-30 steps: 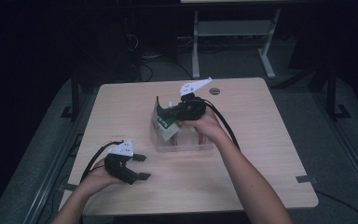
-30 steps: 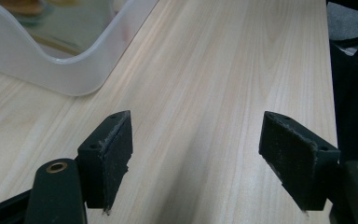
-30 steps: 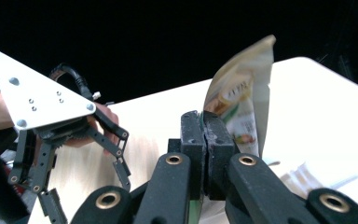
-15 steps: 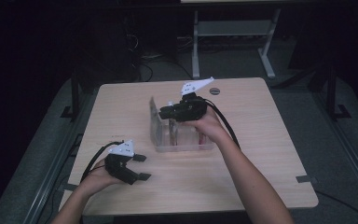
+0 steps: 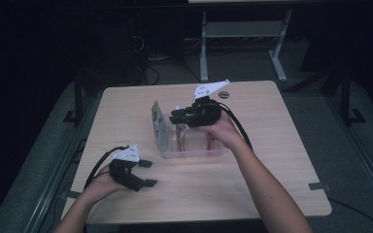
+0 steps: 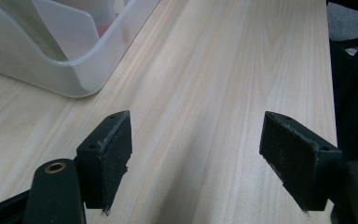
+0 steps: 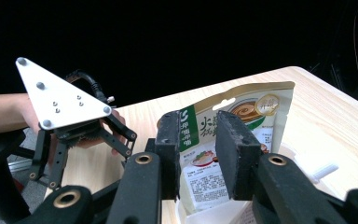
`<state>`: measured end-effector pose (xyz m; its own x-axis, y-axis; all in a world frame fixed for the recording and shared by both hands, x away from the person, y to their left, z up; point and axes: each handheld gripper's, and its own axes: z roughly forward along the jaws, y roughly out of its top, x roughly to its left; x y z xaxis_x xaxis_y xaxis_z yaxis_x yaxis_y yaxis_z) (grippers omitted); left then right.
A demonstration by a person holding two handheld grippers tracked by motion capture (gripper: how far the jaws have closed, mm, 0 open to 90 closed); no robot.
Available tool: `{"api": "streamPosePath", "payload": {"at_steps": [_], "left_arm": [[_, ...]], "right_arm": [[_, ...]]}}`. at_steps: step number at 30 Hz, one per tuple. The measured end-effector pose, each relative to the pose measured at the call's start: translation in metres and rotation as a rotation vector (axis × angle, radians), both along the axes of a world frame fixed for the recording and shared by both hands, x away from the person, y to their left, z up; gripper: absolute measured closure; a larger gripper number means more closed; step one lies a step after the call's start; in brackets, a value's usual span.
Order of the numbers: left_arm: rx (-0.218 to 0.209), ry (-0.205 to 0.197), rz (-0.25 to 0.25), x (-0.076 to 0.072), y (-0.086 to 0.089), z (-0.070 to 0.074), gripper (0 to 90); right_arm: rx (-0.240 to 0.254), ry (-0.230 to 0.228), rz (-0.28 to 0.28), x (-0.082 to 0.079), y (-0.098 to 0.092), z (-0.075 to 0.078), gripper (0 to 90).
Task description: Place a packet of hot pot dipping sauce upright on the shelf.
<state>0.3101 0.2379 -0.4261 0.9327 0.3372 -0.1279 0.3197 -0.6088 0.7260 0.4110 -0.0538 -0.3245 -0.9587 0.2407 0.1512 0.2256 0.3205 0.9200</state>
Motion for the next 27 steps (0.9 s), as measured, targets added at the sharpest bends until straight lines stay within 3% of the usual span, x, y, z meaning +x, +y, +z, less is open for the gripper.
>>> {"api": "streamPosePath", "payload": {"at_steps": [7,15,21,27], "left_arm": [[-0.007,-0.008,0.003,-0.002,0.005,0.002,24.8],[-0.023,-0.016,0.014,-0.007,0.010,0.006,24.9],[-0.037,-0.012,0.024,-0.014,0.012,0.009,24.9],[-0.017,-0.004,0.026,-0.020,0.011,0.007,24.9]], "right_arm": [[-0.020,-0.011,0.001,-0.011,-0.009,0.006,60.9],[-0.051,-0.034,-0.010,-0.035,-0.027,0.011,52.7],[-0.067,-0.038,-0.032,-0.054,-0.041,0.003,48.0],[-0.094,-0.041,-0.048,-0.072,-0.055,-0.012,46.9]]}}
